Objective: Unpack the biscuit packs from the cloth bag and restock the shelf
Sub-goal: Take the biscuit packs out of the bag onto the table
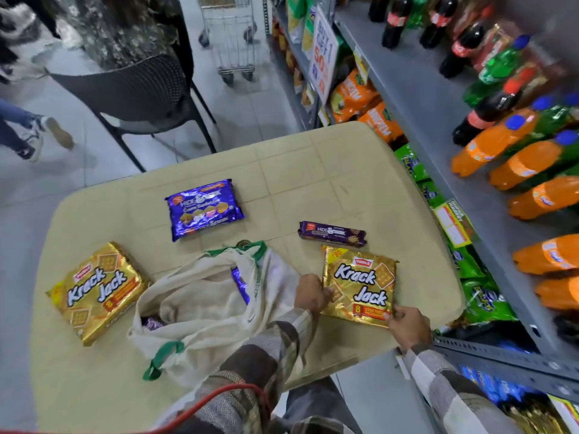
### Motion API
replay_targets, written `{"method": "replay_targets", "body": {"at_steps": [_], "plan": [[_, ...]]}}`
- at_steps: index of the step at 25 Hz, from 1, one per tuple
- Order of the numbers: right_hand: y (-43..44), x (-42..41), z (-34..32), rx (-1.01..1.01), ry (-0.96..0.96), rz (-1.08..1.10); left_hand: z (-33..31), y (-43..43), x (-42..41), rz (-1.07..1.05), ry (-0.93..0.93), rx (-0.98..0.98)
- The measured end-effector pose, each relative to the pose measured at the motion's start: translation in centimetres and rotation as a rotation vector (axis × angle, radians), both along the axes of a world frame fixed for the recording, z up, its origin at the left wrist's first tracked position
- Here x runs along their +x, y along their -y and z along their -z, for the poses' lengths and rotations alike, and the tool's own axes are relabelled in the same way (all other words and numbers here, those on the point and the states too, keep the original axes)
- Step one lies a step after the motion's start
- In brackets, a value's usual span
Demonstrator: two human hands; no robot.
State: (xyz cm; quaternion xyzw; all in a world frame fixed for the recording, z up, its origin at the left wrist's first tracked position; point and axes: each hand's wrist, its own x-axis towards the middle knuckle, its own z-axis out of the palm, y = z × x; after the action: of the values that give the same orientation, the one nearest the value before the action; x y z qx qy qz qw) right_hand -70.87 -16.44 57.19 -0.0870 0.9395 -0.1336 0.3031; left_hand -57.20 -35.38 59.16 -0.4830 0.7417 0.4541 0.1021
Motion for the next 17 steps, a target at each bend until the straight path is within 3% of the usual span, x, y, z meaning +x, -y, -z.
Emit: {"method": "replay_targets", "body": {"at_steps": [2,6,12,17], "plan": [[1.6,0.3,-1.3,-0.001,-0.178,-0.096,-0.9,1.8,1.5,-0.001,-0.064,-0.025],[10.4,3.5,-3.9,-0.308,-0.208,-0.3,-3.1,8.2,9.4,-0.056,-0.16,-0.184],[23.9,15.7,-5.9,-0.633,-0.016,-0.664,-4.3,16.8,23.9,-0.106,-0.003,-0.254],[27.9,25.7,-4.6,-0.599,0.21,-0.821,-3.0,19.3,29.4,0.122,0.136,-0.257]]}}
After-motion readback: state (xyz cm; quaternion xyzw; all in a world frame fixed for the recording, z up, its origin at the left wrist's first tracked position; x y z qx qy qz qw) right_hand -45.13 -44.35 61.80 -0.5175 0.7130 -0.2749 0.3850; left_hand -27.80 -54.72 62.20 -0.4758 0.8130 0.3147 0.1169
